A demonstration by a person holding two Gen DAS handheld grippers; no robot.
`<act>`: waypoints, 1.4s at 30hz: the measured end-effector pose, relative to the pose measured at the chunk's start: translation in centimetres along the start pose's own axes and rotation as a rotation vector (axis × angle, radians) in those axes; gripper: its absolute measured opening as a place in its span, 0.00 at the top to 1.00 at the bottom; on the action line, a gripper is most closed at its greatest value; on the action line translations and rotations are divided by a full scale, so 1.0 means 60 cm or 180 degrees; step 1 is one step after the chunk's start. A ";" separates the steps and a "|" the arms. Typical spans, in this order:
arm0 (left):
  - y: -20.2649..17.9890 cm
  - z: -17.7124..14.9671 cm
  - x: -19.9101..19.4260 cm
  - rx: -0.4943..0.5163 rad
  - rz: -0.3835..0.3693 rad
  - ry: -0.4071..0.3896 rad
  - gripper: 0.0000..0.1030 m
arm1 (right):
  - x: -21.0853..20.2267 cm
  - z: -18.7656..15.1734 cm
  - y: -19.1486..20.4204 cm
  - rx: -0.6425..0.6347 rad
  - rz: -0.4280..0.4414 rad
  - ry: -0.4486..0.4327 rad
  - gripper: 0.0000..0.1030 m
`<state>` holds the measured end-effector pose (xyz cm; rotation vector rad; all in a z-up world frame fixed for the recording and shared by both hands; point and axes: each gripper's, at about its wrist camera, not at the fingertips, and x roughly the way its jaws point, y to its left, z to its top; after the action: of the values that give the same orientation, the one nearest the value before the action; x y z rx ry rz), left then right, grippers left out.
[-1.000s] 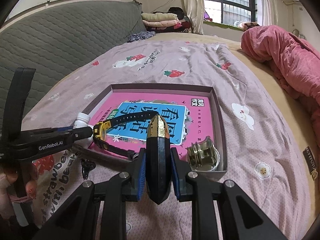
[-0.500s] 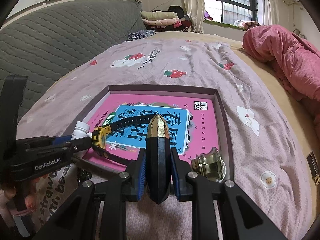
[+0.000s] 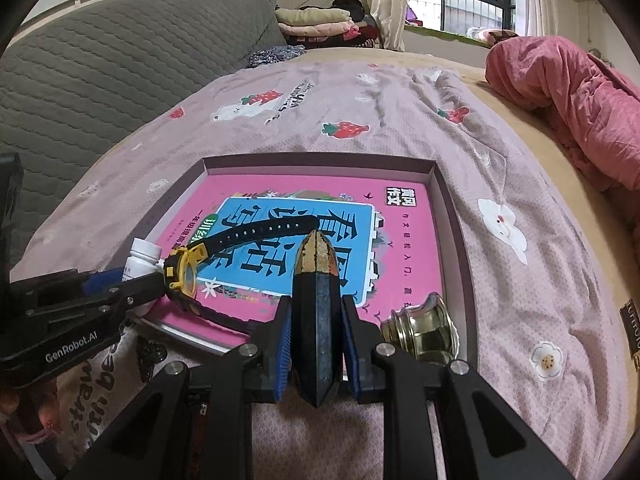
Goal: Organize rigid objects
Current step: 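Lower the pen beside the brass knob with the right tool while the left tool lowers the bottle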
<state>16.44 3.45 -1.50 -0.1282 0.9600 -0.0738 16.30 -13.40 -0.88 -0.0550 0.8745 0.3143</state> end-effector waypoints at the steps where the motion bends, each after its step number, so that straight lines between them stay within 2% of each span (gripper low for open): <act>1: 0.000 0.000 0.000 0.0004 -0.0002 0.0000 0.74 | 0.002 0.001 0.000 -0.0003 0.0003 0.0013 0.78; 18: -0.005 0.002 0.002 0.0015 -0.0020 0.0016 0.74 | 0.031 -0.014 -0.009 -0.0011 -0.0179 0.0137 0.78; 42: -0.019 0.001 0.007 0.0059 -0.0049 0.0048 0.74 | 0.031 -0.010 -0.007 -0.0081 -0.0158 0.0192 0.77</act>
<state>16.71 2.26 -1.67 -0.1179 0.9733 -0.0979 17.13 -13.46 -2.73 -0.1100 0.9275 0.2786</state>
